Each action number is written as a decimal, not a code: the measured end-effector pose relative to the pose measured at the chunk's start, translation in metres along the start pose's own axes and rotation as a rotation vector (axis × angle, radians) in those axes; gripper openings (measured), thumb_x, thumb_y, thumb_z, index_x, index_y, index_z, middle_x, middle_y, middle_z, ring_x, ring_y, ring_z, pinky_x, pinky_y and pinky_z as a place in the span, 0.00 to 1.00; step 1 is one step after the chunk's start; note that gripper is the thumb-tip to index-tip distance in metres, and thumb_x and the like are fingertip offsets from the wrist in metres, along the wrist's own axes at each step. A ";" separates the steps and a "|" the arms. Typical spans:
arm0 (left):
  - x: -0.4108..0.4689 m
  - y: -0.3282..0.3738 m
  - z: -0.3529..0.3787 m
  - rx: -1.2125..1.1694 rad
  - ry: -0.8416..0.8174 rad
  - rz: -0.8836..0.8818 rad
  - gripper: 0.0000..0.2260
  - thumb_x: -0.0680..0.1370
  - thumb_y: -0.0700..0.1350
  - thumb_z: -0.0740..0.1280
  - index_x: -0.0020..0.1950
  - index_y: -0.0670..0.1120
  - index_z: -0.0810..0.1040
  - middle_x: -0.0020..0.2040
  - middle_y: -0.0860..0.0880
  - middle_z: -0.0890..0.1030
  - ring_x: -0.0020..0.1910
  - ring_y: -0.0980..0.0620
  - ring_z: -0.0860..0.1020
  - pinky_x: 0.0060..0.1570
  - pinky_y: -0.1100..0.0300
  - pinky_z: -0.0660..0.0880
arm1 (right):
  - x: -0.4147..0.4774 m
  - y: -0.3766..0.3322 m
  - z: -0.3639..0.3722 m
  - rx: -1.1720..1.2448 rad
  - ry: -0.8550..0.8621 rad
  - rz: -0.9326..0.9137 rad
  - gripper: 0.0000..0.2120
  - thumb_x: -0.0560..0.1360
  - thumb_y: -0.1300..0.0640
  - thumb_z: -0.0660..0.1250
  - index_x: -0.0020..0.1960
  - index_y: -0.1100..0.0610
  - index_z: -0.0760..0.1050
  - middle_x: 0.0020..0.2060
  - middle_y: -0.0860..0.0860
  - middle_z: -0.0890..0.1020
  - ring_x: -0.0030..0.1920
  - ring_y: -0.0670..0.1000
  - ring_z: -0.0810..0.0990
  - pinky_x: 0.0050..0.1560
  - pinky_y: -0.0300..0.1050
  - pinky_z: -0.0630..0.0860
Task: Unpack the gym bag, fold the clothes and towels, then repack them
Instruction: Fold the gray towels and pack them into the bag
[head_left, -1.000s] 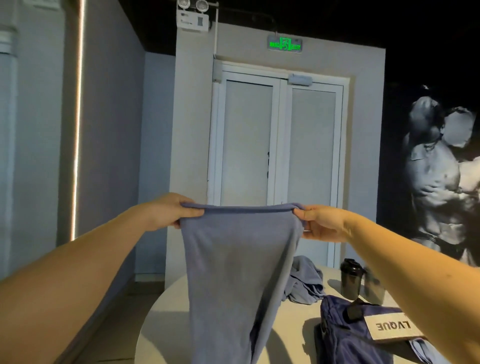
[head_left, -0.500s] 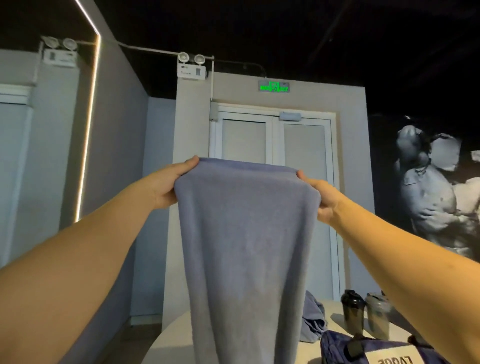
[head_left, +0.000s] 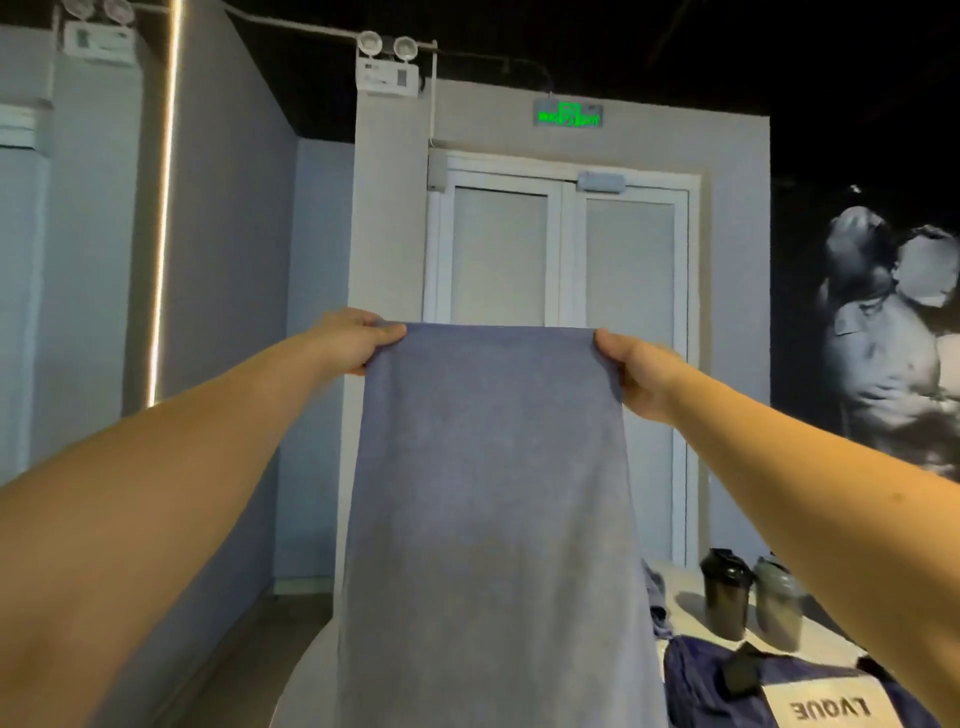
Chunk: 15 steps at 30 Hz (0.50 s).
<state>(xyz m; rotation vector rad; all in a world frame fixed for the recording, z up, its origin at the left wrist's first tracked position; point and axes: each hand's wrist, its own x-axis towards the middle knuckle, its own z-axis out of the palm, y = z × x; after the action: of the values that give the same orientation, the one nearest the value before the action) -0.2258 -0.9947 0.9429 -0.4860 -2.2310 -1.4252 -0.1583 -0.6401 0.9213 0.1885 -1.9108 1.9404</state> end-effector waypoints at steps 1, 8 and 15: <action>0.005 -0.015 0.006 0.075 0.001 -0.002 0.10 0.79 0.51 0.72 0.49 0.44 0.84 0.46 0.44 0.82 0.44 0.48 0.80 0.50 0.50 0.80 | 0.009 0.017 -0.001 -0.076 0.036 0.003 0.18 0.81 0.50 0.68 0.65 0.61 0.78 0.57 0.52 0.83 0.52 0.51 0.81 0.62 0.46 0.75; 0.021 -0.098 0.062 0.323 0.001 -0.035 0.12 0.78 0.53 0.72 0.45 0.45 0.83 0.35 0.50 0.80 0.32 0.57 0.75 0.29 0.66 0.68 | 0.063 0.117 0.003 -0.331 0.192 0.069 0.15 0.78 0.50 0.72 0.61 0.58 0.80 0.45 0.53 0.81 0.35 0.50 0.74 0.34 0.41 0.75; 0.041 -0.221 0.138 0.101 0.025 -0.263 0.12 0.77 0.44 0.74 0.49 0.34 0.83 0.41 0.34 0.85 0.33 0.44 0.85 0.38 0.53 0.84 | 0.098 0.234 0.026 -0.094 0.192 0.191 0.13 0.80 0.66 0.67 0.62 0.72 0.75 0.45 0.61 0.80 0.43 0.60 0.82 0.41 0.46 0.84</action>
<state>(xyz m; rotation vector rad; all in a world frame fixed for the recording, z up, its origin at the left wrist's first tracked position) -0.3990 -0.9559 0.7473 -0.1440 -2.4018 -1.4241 -0.3399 -0.6413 0.7426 -0.2077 -1.9447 1.9024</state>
